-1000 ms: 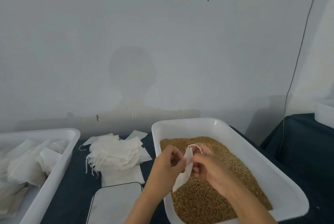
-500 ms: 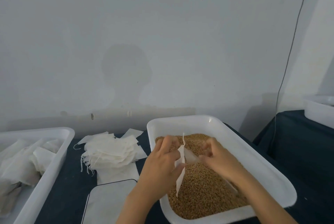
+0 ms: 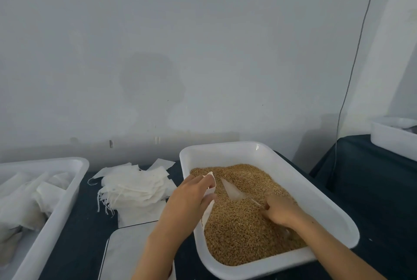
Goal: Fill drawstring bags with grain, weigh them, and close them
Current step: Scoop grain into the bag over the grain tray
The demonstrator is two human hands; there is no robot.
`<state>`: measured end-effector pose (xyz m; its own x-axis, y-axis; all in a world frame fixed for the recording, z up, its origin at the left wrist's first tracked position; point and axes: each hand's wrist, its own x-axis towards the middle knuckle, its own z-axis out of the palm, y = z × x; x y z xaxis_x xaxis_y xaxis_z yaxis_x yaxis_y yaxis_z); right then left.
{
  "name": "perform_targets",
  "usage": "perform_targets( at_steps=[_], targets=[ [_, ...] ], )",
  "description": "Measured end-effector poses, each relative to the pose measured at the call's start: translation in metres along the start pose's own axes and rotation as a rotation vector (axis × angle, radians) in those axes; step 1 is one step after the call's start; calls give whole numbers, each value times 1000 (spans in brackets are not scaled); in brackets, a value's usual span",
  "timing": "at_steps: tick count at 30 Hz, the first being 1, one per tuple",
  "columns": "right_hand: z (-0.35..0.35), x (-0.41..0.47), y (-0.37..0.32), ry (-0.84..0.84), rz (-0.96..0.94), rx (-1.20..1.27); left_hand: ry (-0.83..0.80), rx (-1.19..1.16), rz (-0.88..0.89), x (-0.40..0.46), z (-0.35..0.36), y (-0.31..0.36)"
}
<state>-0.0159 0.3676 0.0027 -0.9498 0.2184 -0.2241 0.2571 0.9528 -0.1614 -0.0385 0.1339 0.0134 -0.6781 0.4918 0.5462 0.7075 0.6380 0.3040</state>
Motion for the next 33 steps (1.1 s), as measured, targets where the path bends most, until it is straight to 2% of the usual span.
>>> perform_targets(
  at_steps=[4, 10, 12, 16, 18, 21, 24, 26, 28, 31, 33],
  targets=[
    [-4, 13, 5, -100, 31, 73, 8, -7, 9, 1, -1, 1],
    [-20, 18, 15, 50, -31, 83, -10, -7, -6, 2, -3, -1],
    [-30, 15, 17, 156, -91, -95, -20, 1, -7, 2, -2, -1],
    [-49, 8, 23, 390, -210, -696, -29, 12, 1, 2, -1, 2],
    [-57, 4, 23, 452, -303, -910, -33, 24, 0, 2, -1, 3],
    [-69, -5, 26, 532, -428, -1038, -37, 24, 7, 1, 0, 5],
    [-82, -11, 29, 773, -519, -1187, -35, 8, 15, 0, 0, 6],
    [-93, -10, 34, 878, -558, -1139, -27, 2, 23, 0, 0, 7],
    [-105, -12, 36, 826, -627, -1028, -17, 8, 31, 1, 0, 7],
    [-117, -17, 33, 563, -658, -936, -17, 53, 33, 1, 1, 6],
    [-115, -13, 34, 449, -606, -901, -24, 81, 38, 1, 1, 4]
  ],
)
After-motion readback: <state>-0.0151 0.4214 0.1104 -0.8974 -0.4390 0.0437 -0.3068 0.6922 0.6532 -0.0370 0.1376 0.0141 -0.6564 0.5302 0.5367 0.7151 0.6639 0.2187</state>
